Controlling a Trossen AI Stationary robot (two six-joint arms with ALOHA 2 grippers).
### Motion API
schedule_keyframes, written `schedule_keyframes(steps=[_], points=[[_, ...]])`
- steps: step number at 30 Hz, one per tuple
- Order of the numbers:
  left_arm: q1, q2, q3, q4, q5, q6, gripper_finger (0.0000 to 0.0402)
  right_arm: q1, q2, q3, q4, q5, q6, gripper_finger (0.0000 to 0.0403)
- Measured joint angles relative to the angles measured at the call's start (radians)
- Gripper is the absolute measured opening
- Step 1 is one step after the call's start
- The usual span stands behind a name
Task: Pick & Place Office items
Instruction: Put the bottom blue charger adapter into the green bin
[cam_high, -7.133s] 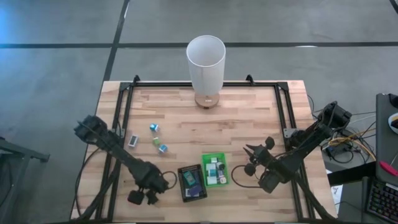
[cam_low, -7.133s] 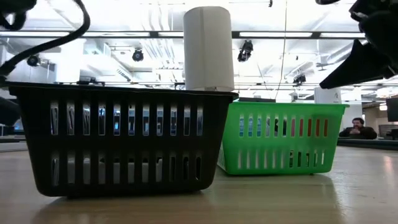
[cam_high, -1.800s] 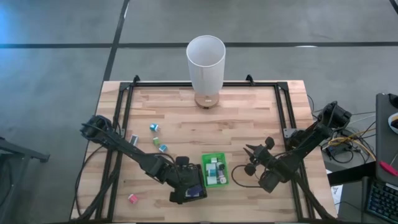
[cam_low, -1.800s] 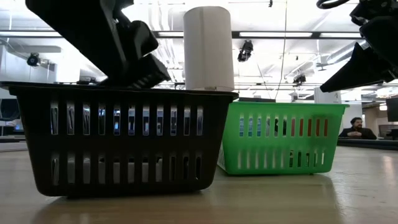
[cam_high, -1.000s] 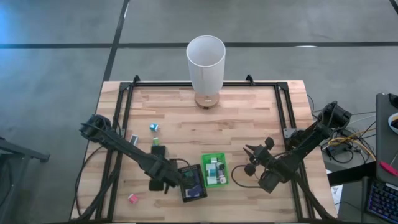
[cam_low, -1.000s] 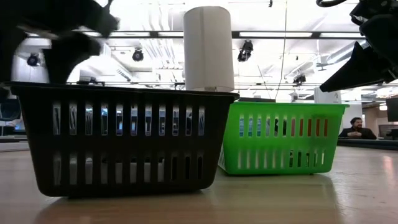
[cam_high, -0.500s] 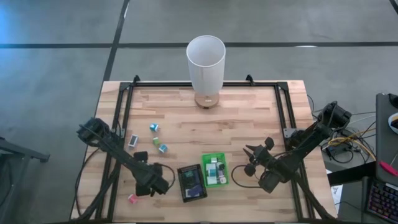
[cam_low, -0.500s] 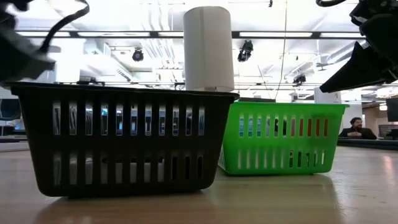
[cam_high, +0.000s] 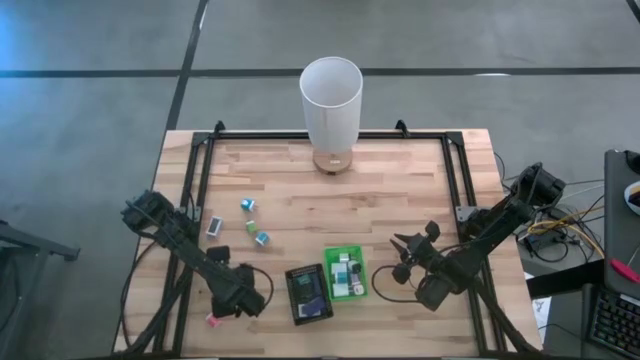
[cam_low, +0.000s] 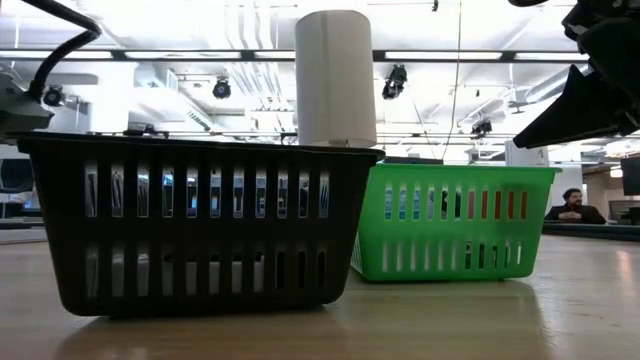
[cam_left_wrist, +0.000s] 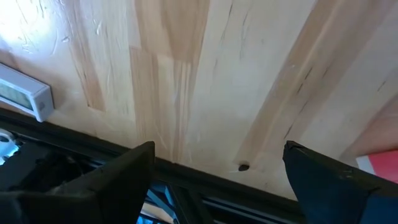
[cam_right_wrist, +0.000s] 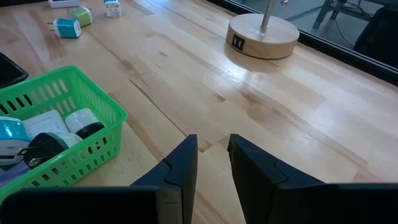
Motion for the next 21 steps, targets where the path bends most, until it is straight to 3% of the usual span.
schedule_keyframes(steps=[21], points=[[0.0,0.0,-0.037,0.003,-0.054,0.023,0.0351,0.0,0.0,0.0,0.007,0.003,-0.001,0.0091]])
